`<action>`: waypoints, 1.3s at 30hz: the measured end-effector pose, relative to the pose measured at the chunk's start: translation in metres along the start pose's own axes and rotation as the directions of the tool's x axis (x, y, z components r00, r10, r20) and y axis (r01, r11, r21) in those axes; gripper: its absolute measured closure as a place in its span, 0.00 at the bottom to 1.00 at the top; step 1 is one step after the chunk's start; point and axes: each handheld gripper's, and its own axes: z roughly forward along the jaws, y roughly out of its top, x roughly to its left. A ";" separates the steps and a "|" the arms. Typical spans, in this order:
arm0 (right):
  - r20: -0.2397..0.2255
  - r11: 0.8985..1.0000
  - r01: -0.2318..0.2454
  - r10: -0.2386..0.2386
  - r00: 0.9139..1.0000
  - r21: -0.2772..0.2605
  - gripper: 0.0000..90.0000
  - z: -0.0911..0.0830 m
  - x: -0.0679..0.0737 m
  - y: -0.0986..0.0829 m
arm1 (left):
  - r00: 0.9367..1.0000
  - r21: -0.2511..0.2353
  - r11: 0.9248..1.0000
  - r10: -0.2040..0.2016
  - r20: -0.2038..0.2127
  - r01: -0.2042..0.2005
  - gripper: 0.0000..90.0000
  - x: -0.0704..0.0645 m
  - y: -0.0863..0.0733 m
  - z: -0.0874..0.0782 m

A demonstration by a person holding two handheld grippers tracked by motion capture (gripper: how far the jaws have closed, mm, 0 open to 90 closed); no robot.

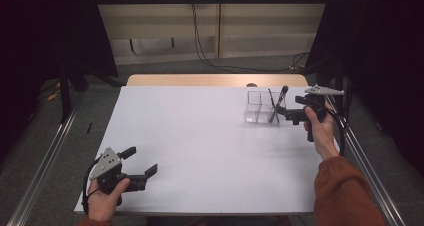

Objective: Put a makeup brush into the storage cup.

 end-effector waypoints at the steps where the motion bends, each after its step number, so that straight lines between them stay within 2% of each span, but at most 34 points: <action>1: 0.009 1.000 0.007 -0.007 1.000 -0.007 0.01 -0.002 0.002 -0.001 | 1.000 -0.005 1.000 -0.004 0.002 0.004 0.04 0.000 0.000 0.000; 2: 0.024 0.999 0.022 -0.021 0.999 -0.024 0.01 -0.005 0.004 -0.003 | 1.000 -0.007 1.000 -0.007 0.000 0.007 0.04 0.000 0.000 -0.001; 6: 0.045 0.999 -0.001 0.002 0.999 -0.036 0.00 -0.013 0.007 -0.007 | 1.000 -0.017 1.000 -0.010 0.000 0.010 0.04 0.000 0.000 -0.001; 9: 0.079 0.998 0.007 -0.002 0.997 -0.064 0.02 -0.018 0.012 -0.011 | 1.000 -0.031 0.999 -0.019 -0.001 0.018 0.04 0.000 0.000 -0.001; 13: 0.064 0.996 -0.004 0.009 0.998 -0.085 0.01 -0.025 0.017 -0.017 | 1.000 -0.034 0.999 -0.027 -0.009 0.027 0.04 -0.002 0.000 -0.003; 15: 0.074 0.996 0.004 0.003 0.997 -0.093 0.01 -0.028 0.020 -0.020 | 1.000 -0.032 0.999 -0.012 0.001 0.012 0.04 -0.006 0.001 -0.003; 19: 0.066 0.996 0.018 -0.013 0.998 -0.085 0.01 -0.033 0.024 -0.025 | 1.000 -0.040 0.999 0.011 0.002 -0.011 0.04 -0.009 0.001 -0.002; 25: 0.075 0.994 0.031 -0.023 0.997 -0.105 0.01 -0.042 0.033 -0.035 | 1.000 -0.057 0.998 -0.016 -0.014 0.015 0.03 -0.006 0.000 -0.004; 27: 0.069 0.993 0.014 -0.006 0.998 -0.119 0.01 -0.046 0.034 -0.038 | 1.000 -0.058 0.998 -0.017 -0.012 0.016 0.03 -0.005 0.000 -0.004; 30: 0.081 0.992 0.022 -0.012 0.997 -0.124 0.02 -0.049 0.037 -0.044 | 1.000 -0.059 0.998 -0.017 -0.014 0.016 0.03 -0.004 0.000 -0.004; 35: 0.064 0.993 0.025 -0.017 0.998 -0.119 0.01 -0.052 0.046 -0.056 | 0.999 -0.062 0.998 -0.031 -0.009 0.030 0.03 -0.004 -0.001 -0.006; 39: 0.050 0.992 0.028 -0.022 0.999 -0.121 0.01 -0.055 0.056 -0.066 | 1.000 -0.062 0.998 -0.026 -0.003 0.026 0.03 -0.005 -0.001 -0.007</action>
